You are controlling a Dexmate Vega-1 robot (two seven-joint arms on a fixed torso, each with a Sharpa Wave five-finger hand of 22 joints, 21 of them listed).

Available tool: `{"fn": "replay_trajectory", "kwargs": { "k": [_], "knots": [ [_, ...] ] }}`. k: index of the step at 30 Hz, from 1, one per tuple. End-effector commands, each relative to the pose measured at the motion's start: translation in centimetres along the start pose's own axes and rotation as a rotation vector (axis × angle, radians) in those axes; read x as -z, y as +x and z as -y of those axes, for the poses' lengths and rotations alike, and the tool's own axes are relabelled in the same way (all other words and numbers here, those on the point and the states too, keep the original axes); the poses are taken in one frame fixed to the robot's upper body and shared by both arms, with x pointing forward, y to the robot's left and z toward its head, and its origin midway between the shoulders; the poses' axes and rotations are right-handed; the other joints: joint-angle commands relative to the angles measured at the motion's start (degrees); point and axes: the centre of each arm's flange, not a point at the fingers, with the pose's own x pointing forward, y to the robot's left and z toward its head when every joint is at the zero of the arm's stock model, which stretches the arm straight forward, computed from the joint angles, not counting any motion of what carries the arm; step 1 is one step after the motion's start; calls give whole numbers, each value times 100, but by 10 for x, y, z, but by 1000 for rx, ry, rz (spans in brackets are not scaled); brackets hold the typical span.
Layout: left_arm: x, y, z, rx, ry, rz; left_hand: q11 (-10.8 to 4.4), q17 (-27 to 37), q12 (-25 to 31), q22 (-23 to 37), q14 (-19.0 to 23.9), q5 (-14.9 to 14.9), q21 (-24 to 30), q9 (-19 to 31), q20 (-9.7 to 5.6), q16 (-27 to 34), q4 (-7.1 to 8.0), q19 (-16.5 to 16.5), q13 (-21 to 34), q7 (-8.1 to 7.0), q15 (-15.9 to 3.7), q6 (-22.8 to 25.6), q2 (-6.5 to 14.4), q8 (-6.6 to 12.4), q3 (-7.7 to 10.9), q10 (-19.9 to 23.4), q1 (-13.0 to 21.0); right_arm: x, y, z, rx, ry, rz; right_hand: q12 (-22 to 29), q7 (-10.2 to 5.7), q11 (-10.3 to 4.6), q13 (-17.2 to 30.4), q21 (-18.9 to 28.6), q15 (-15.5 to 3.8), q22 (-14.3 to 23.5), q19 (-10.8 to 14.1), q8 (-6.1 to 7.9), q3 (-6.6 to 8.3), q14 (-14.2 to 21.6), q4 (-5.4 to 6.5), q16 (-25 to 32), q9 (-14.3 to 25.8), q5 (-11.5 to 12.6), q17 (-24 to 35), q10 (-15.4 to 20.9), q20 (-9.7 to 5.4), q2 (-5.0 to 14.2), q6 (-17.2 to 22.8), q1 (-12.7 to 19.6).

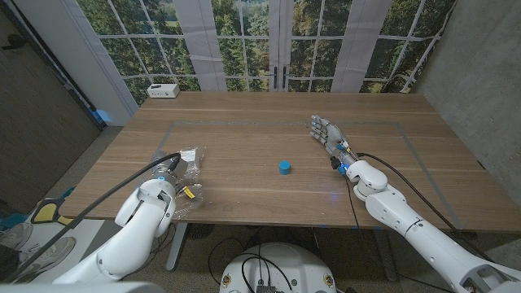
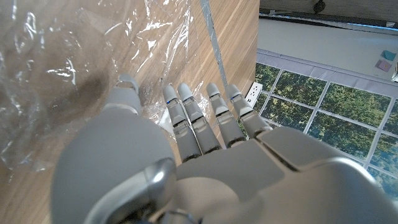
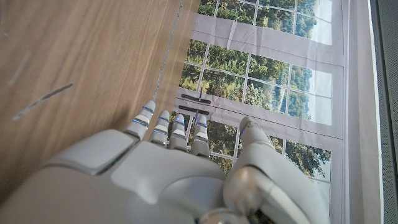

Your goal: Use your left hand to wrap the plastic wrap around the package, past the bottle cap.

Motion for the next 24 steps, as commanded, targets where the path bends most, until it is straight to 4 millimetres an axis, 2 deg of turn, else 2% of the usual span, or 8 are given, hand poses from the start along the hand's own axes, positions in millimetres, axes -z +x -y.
{"fn": "replay_trajectory", "kwargs": {
  "k": [1,3,5,7,14,19,24],
  "knots": [
    [0,-2,16,134,28,-38,-22,48,-33,33,-124,52,-23,40,-44,13,75,-68,73,-43,-836,-112,-5,-30,-73,-122,32,1,-4,-2,12,0,0,7,-36,-20,12,45,-1,12,27,-10,16,55,38,42,14,26,18,21,9,48,9,-37],
    [1,-1,20,183,-11,-31,-13,70,-33,36,-144,50,-27,46,-82,34,159,-73,100,-22,-823,-115,13,-25,-124,-156,-78,0,-5,-1,16,0,1,7,-32,-23,12,46,6,12,30,-10,16,60,42,44,14,26,19,21,9,48,9,-40],
    [-5,-1,23,204,41,-56,17,104,16,42,-133,22,-26,52,-112,74,321,-64,142,107,-818,-111,47,-21,-230,-109,-345,1,-5,0,13,1,-2,7,-31,-31,12,46,2,12,30,-9,16,62,45,45,14,26,20,20,9,49,12,-42],
    [-4,1,27,261,19,-64,90,114,44,46,-88,9,-2,51,-93,101,378,-3,165,177,-793,-139,58,-33,-273,-88,-453,1,-5,0,19,-2,-7,6,-34,-30,12,47,2,12,33,-10,16,62,49,46,14,27,21,18,9,51,10,-45],
    [-1,5,34,316,31,-144,211,111,100,58,-1,-3,44,48,-29,125,436,108,209,348,-715,-395,13,-130,-360,-57,-608,2,0,1,8,-1,-14,6,-29,-23,12,52,-1,12,46,-9,19,68,59,48,14,28,23,21,7,55,14,-48],
    [1,9,39,332,38,-190,303,104,108,66,24,6,96,46,49,123,447,230,237,384,-648,-663,4,-209,-389,-113,-649,2,4,3,-2,-6,-23,8,-18,-15,12,51,0,12,46,-7,20,71,64,49,14,29,24,28,11,54,20,-50],
    [5,15,47,378,50,-217,275,89,103,68,37,20,119,45,70,113,412,286,253,402,-636,-888,-9,-257,-387,-181,-605,2,5,5,-1,-5,-20,7,-10,-5,13,50,12,12,45,-7,21,71,68,48,14,29,24,27,13,51,22,-50]
  ]
}}
